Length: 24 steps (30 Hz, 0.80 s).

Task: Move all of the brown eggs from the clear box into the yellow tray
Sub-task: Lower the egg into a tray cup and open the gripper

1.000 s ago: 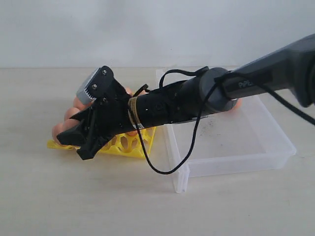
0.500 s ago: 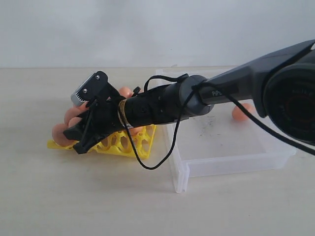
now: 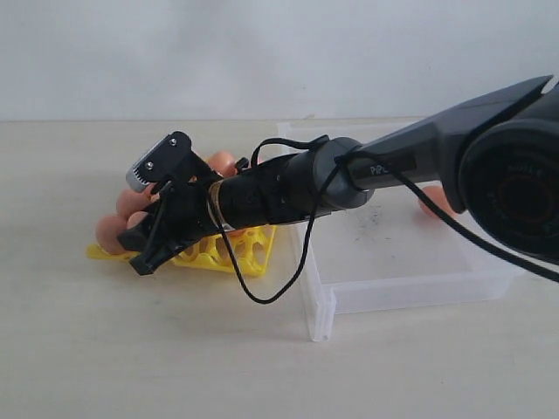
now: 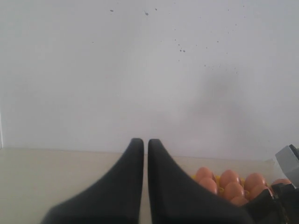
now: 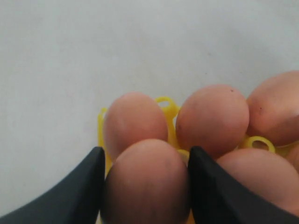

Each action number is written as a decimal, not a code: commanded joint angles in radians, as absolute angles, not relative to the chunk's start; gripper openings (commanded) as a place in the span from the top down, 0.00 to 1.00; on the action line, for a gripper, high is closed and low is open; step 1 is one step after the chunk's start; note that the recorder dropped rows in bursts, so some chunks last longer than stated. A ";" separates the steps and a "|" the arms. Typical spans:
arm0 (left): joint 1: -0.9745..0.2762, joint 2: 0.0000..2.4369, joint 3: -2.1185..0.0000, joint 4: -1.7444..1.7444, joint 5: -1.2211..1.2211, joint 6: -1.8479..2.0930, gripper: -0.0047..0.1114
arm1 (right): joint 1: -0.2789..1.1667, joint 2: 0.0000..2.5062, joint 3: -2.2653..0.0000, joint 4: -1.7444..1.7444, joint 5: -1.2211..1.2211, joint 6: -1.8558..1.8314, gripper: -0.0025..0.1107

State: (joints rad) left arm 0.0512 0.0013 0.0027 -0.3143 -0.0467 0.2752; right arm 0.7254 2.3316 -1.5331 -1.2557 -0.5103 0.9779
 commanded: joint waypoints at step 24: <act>0.047 0.000 0.000 -0.319 -0.052 0.279 0.93 | 0.719 2.224 -1.537 -1.253 -0.323 0.987 0.50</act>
State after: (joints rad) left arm 0.0512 0.0013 0.0027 -0.3143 -0.0467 0.2752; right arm 0.7263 2.2667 -1.5331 -1.2578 -0.3731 0.9796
